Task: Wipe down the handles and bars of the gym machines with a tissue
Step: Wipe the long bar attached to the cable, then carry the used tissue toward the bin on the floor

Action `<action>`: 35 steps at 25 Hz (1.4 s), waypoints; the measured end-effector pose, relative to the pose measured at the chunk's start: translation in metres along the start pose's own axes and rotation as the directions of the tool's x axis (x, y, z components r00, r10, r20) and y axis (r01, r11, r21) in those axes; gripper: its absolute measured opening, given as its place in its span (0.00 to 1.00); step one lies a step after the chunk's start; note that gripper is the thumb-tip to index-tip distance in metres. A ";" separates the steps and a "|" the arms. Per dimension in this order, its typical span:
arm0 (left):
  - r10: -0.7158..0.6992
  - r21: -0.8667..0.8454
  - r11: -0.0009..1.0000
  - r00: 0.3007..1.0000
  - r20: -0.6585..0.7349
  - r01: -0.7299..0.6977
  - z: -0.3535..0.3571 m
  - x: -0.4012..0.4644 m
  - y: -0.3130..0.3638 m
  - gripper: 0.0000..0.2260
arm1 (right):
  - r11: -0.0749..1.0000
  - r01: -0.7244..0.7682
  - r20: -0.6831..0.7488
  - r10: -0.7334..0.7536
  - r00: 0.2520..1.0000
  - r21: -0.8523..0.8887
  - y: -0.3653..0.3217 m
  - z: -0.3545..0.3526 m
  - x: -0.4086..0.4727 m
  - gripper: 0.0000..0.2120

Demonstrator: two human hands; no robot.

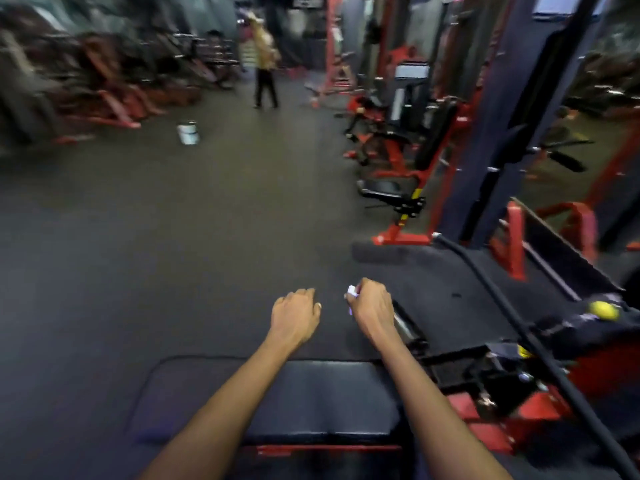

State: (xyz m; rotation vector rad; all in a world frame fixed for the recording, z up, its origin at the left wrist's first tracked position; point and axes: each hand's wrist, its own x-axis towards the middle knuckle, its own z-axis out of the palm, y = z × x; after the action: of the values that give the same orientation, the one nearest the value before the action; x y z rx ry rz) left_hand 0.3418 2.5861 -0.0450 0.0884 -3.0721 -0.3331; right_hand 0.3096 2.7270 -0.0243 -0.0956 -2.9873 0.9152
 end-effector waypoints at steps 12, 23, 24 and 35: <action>-0.550 -0.049 0.834 0.821 -0.155 0.550 -0.112 -0.133 -0.344 0.18 | 0.865 0.501 0.301 -0.477 0.826 -0.003 -0.337 0.186 -0.114 0.07; -0.622 0.009 0.776 0.768 -0.152 0.630 -0.176 -0.150 -0.635 0.17 | 0.799 0.597 0.331 -0.584 0.741 0.074 -0.594 0.365 -0.169 0.10; -0.620 0.009 0.778 0.771 -0.147 0.628 -0.177 -0.138 -0.658 0.17 | 0.795 0.601 0.322 -0.591 0.740 0.077 -0.612 0.382 -0.159 0.10; -0.571 0.099 0.806 0.811 -0.127 0.583 -0.209 0.090 -0.896 0.17 | 0.773 0.632 0.285 -0.620 0.731 0.061 -0.807 0.519 0.055 0.06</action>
State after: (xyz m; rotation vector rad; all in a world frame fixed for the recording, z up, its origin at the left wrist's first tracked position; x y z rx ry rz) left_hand 0.3096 1.6627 -0.0297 1.0321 -2.8912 -0.1302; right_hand 0.1939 1.7729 -0.0027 1.0785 -2.9102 0.8195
